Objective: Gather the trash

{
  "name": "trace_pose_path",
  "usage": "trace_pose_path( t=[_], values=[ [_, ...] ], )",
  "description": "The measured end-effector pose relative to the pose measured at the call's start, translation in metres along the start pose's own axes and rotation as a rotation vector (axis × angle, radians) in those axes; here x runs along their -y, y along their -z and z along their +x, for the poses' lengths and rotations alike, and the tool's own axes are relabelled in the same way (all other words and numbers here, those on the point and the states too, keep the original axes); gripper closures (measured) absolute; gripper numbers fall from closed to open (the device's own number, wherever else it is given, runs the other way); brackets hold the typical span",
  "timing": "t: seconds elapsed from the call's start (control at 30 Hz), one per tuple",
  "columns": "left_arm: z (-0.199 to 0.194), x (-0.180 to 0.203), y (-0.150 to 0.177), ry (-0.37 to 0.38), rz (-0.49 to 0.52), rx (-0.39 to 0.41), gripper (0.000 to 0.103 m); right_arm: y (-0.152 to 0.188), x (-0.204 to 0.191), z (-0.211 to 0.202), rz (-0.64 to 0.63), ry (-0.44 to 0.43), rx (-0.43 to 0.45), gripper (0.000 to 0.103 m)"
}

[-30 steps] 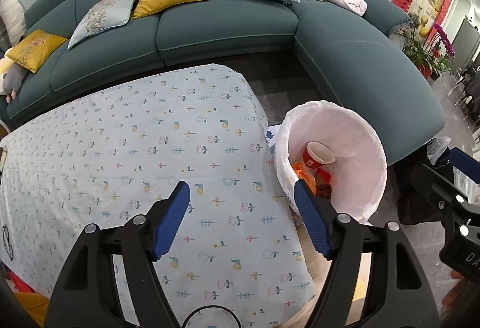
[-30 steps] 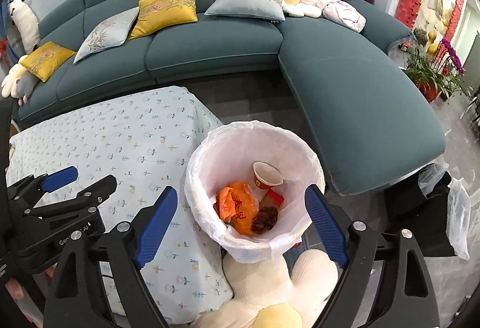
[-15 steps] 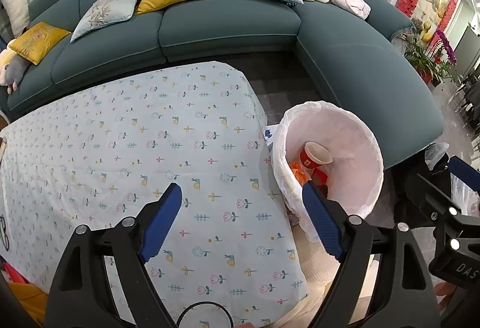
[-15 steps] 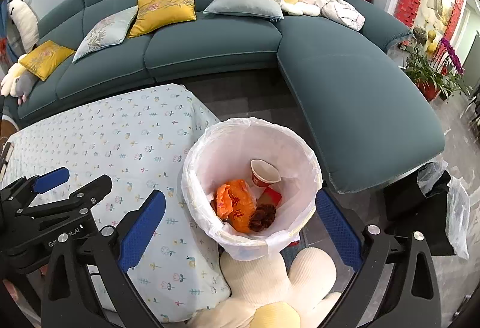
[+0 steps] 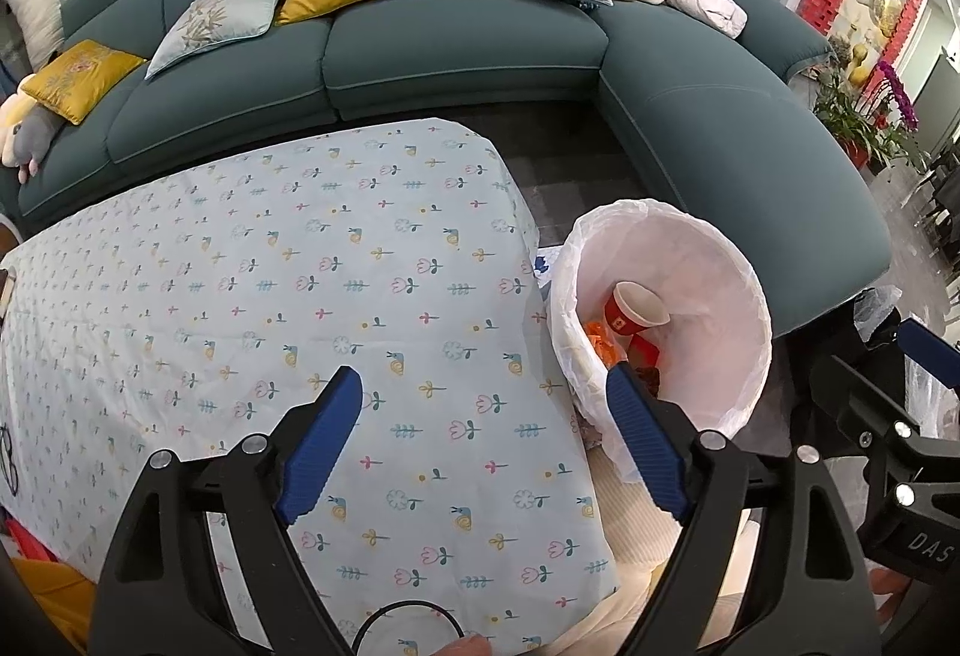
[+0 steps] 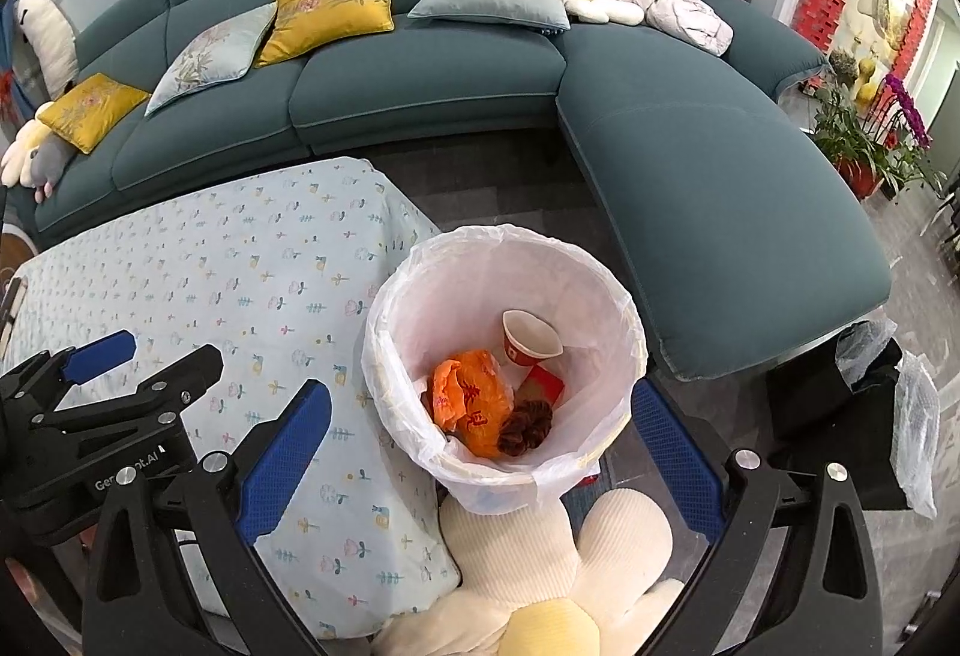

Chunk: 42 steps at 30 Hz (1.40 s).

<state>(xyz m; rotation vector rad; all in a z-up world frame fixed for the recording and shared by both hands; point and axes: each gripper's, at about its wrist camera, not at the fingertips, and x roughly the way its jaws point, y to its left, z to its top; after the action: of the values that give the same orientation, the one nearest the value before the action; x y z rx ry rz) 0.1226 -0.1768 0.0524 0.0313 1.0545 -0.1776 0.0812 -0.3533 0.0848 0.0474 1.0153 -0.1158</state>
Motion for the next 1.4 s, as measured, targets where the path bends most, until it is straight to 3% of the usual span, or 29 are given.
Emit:
trace_pose_path(
  t=[1.4],
  values=[
    [-0.0055,0.0062,-0.0006,0.004,0.007,0.020,0.024,0.0031,-0.0006,0.0022,-0.011,-0.004,-0.004,0.007]
  ],
)
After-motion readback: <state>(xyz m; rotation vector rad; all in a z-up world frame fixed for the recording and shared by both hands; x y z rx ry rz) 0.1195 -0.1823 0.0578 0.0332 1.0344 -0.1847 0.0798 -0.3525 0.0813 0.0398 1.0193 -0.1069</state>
